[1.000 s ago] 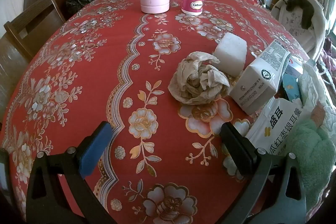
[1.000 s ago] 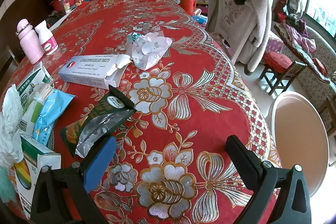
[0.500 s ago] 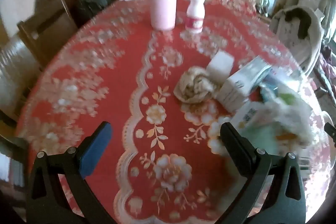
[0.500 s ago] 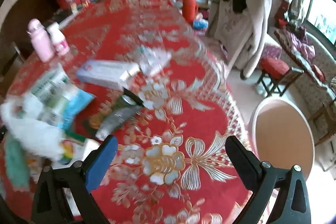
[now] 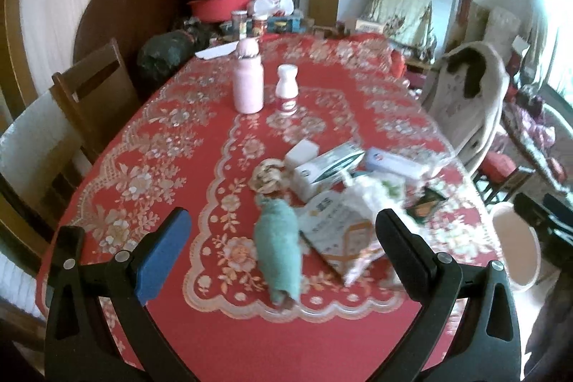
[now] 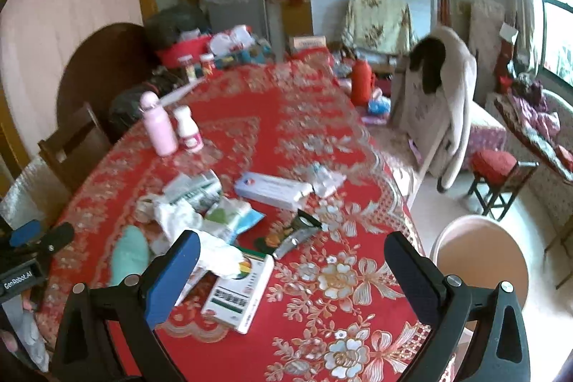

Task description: Collect trash

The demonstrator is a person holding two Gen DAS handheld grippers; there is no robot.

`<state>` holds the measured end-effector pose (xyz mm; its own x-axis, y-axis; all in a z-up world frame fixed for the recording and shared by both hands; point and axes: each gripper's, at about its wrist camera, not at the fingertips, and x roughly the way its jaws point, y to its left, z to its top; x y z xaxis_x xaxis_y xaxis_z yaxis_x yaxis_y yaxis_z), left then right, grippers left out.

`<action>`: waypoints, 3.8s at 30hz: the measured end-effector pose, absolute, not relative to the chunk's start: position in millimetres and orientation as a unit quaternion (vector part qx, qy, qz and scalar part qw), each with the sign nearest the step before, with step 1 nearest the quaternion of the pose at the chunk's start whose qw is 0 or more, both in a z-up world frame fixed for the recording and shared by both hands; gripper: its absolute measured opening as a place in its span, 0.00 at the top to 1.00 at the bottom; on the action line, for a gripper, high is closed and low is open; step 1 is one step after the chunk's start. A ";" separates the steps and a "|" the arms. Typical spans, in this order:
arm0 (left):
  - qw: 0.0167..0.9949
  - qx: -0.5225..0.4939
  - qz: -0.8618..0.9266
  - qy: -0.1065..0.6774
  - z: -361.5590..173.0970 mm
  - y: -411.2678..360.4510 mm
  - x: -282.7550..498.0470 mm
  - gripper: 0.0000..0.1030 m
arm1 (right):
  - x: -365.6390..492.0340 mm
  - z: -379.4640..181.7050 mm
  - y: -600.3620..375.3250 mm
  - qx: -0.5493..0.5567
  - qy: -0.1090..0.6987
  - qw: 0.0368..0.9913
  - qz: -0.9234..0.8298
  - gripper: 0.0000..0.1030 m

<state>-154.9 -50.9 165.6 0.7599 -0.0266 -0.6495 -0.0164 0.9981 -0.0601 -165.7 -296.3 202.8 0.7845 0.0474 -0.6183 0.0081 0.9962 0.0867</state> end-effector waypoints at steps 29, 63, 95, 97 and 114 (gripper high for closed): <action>0.958 -0.035 0.004 0.285 205.4 -74.8 -208.1 0.01 | -208.4 241.0 -297.7 0.039 0.279 0.959 0.030 0.01; 0.957 -0.037 0.004 0.287 205.9 -77.7 -207.8 0.01 | -206.4 241.9 -302.4 0.042 0.283 0.958 0.026 0.01; 0.953 -0.035 0.013 0.301 200.3 -80.3 -196.9 0.01 | -180.4 229.2 -300.0 0.050 0.318 0.946 0.029 0.01; 0.952 -0.035 0.013 0.302 200.1 -79.7 -195.9 0.01 | -179.2 228.6 -299.2 0.050 0.319 0.946 0.029 0.01; 0.950 -0.036 0.013 0.310 195.6 -73.9 -192.1 0.01 | -173.4 219.8 -296.1 0.054 0.329 0.942 0.030 0.01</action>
